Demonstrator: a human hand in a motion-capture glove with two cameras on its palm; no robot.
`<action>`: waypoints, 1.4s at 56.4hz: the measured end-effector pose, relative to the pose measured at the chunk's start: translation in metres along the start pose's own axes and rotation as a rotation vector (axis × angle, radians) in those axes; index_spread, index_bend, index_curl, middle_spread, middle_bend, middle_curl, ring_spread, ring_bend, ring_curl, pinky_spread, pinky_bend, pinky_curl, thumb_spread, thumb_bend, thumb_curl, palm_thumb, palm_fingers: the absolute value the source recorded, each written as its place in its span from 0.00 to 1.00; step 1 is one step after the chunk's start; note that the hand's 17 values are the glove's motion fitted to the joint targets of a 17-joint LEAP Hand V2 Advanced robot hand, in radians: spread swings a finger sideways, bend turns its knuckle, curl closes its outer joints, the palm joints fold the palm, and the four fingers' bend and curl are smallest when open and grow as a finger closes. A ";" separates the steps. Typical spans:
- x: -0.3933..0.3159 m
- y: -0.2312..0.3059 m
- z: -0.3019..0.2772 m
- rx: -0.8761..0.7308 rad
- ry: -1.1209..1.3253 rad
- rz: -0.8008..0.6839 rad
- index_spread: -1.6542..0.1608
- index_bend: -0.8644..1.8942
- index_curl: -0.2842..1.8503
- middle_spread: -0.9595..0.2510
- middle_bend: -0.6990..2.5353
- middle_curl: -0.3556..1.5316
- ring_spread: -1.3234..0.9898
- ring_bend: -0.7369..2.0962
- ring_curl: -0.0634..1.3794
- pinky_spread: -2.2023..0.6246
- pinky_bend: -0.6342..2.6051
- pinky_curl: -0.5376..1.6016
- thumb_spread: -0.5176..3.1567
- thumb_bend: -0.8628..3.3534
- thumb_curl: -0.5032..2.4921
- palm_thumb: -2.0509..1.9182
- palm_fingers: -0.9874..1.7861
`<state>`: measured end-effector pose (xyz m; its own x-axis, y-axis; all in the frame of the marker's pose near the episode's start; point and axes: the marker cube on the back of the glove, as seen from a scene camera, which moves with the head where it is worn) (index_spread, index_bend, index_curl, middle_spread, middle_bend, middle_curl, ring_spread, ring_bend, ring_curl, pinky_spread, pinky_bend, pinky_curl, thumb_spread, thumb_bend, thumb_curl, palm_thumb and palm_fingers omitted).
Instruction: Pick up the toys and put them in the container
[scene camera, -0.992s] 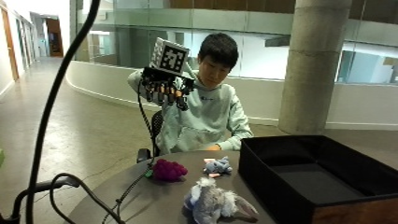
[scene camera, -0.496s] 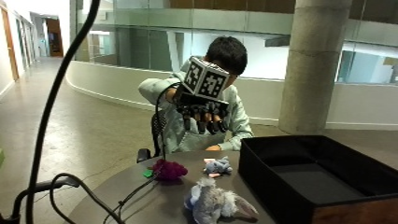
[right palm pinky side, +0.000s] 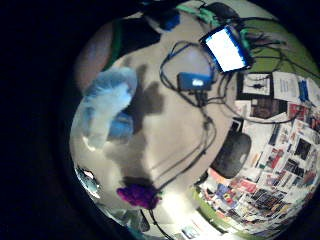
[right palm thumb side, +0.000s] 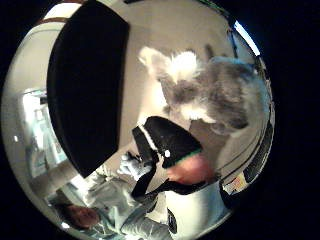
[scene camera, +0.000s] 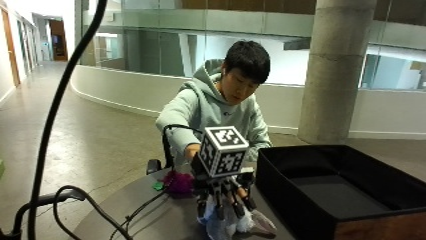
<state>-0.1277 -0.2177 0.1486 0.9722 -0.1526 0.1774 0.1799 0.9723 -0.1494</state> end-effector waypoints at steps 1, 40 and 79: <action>0.000 -0.002 0.006 -0.011 -0.011 0.003 0.78 0.34 0.21 0.79 0.26 0.34 0.56 0.34 0.20 0.79 0.47 0.42 0.51 0.20 0.25 0.51 0.28; -0.032 0.009 0.058 0.112 -0.056 -0.064 0.79 0.53 0.34 0.62 0.47 0.47 0.44 0.64 0.41 0.63 0.48 0.44 0.29 0.26 0.39 0.71 0.84; -0.134 0.121 -0.186 0.447 -0.069 -0.196 0.76 0.60 0.51 0.62 0.57 0.60 0.46 0.78 0.48 0.64 0.58 0.53 0.27 0.22 0.47 0.67 0.75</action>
<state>-0.2080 -0.1131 -0.0744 0.9117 -0.3426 0.2269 0.2614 0.9096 0.3230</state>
